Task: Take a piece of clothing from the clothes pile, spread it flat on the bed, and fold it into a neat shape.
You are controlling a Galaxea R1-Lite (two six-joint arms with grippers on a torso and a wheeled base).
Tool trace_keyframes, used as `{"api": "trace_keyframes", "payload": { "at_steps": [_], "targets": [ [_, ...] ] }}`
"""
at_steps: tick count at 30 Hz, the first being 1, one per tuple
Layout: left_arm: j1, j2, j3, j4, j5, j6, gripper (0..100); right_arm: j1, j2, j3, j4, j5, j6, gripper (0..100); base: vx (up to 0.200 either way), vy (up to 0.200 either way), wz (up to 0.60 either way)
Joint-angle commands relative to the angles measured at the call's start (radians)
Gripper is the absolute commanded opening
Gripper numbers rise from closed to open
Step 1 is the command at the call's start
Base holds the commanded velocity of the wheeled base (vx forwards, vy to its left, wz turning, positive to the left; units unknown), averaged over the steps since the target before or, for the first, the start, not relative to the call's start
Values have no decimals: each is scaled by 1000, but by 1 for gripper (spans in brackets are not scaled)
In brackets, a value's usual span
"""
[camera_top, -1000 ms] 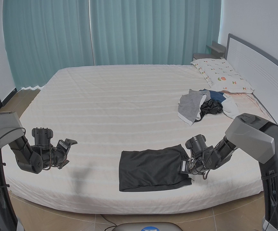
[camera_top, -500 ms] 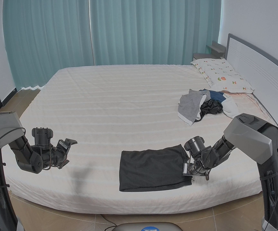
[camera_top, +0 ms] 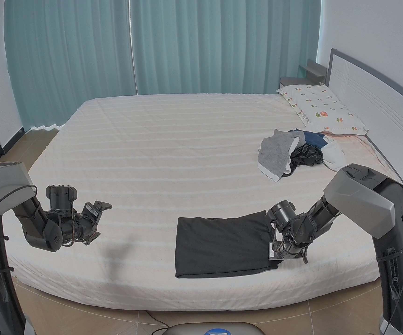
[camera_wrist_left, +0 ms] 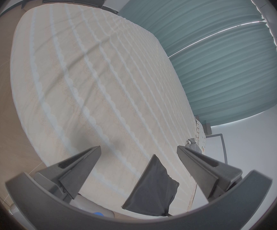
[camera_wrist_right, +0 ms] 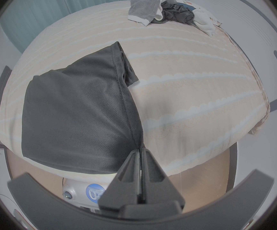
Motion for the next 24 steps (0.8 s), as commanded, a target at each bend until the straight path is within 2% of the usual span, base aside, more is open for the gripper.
{"api": "trace_keyframes", "payload": {
  "at_steps": [1,4,5,14,18,22,24],
  "targets": [
    [0,1,0,0,0,0,100,1,-3,-2,2,-4,-9,0,0,0,0],
    [0,1,-2,0,0,0,100,3,-3,-2,3,-4,-12,0,0,0,0],
    [0,1,0,0,0,0,100,3,-3,-2,3,-4,-12,100,0,0,0],
    [0,-1,0,0,0,0,100,-11,-42,-8,-50,14,27,100,0,0,0],
    [2,-1,-2,0,0,-3,100,-58,-76,-23,-161,106,93,100,0,0,0],
    [2,1,0,-2,0,0,100,-63,-22,-49,-263,129,188,100,200,0,0],
    [0,1,0,-2,0,1,100,-60,8,-60,-293,128,200,100,200,0,0]
  ]
}}
